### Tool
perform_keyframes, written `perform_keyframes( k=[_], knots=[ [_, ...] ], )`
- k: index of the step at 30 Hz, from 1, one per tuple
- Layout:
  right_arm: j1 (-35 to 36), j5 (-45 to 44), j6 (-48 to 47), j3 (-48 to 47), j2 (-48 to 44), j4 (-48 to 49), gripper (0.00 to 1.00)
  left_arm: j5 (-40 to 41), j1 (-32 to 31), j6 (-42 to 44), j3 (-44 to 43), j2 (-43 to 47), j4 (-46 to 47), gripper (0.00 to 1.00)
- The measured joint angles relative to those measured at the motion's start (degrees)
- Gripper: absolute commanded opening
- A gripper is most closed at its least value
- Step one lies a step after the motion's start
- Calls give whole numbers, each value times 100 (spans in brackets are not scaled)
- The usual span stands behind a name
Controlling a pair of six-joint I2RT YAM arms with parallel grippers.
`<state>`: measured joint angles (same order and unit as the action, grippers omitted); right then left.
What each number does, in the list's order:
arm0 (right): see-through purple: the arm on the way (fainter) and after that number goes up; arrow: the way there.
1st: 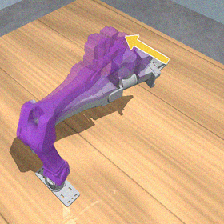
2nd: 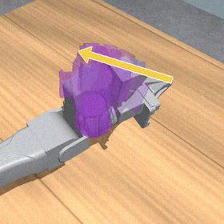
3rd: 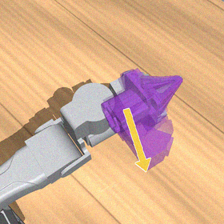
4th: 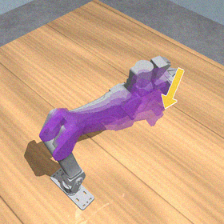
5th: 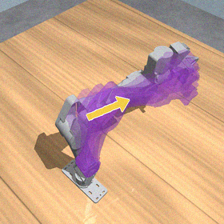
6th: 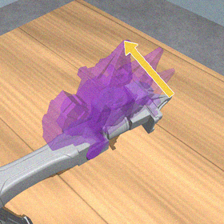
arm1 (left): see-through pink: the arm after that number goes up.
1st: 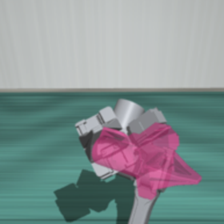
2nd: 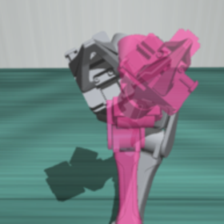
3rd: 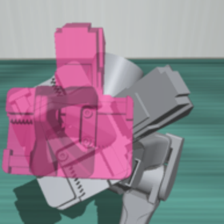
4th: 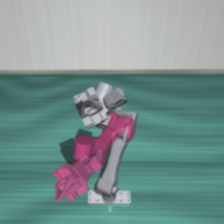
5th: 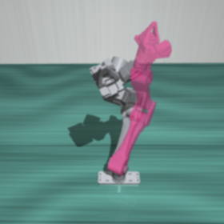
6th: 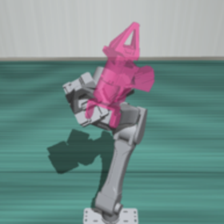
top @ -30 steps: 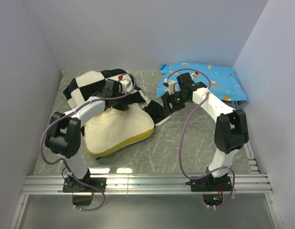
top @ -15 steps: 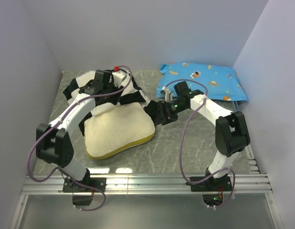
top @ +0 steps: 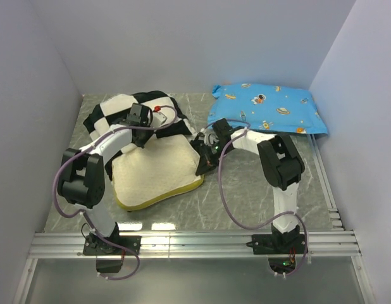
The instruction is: Put the pillow into the pillowcase
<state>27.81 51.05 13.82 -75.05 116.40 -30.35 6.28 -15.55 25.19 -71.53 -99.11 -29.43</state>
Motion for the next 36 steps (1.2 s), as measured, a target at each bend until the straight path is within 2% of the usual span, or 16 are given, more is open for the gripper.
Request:
perform_keyframes(
  k=[1,5,10,13,14,17,22,25,27,30,31,33,34,36],
  knots=[
    [-116,22,72,-79,68,-35,0,-17,-15,15,-28,0,-15,0],
    [-723,-87,179,-619,131,-162,0,-162,-284,7,-48,111,-157,0],
    [-1491,-452,181,-1416,61,-48,0,-946,-1062,-498,-323,369,-505,0],
    [-1685,-575,170,-1462,-170,-103,51,-1449,-1414,-986,-470,415,-511,0],
    [-1731,-612,140,-1456,-278,-149,75,-1628,-1482,-1180,-472,415,-516,0],
    [-1882,-675,-129,-1296,-632,-372,89,-1991,-1543,-1635,-468,400,-518,0],
    [-2017,-787,-592,-417,-1322,-745,91,-2363,-1534,-2129,-476,343,-431,0],
    [-1923,-732,-741,96,-1340,-813,91,-2511,-1534,-2302,-564,133,-435,0],
    [-1773,-638,-780,273,-1163,-848,88,-2608,-1550,-2415,-656,-20,-448,0],
    [-1403,-538,-820,245,-804,-831,60,-2651,-1698,-2529,-911,-203,-540,0],
    [-1281,-496,-815,208,-699,-831,41,-2684,-1790,-2544,-1008,-223,-551,0],
    [-1167,-433,-769,138,-538,-852,23,-2826,-1996,-2564,-1139,-208,-531,0],
    [-1182,-400,-730,105,-490,-872,0,-2903,-2118,-2575,-1176,-181,-479,0],
    [-1329,-317,-680,42,-468,-955,0,-3034,-2350,-2588,-1174,-107,-376,0]
  ],
)
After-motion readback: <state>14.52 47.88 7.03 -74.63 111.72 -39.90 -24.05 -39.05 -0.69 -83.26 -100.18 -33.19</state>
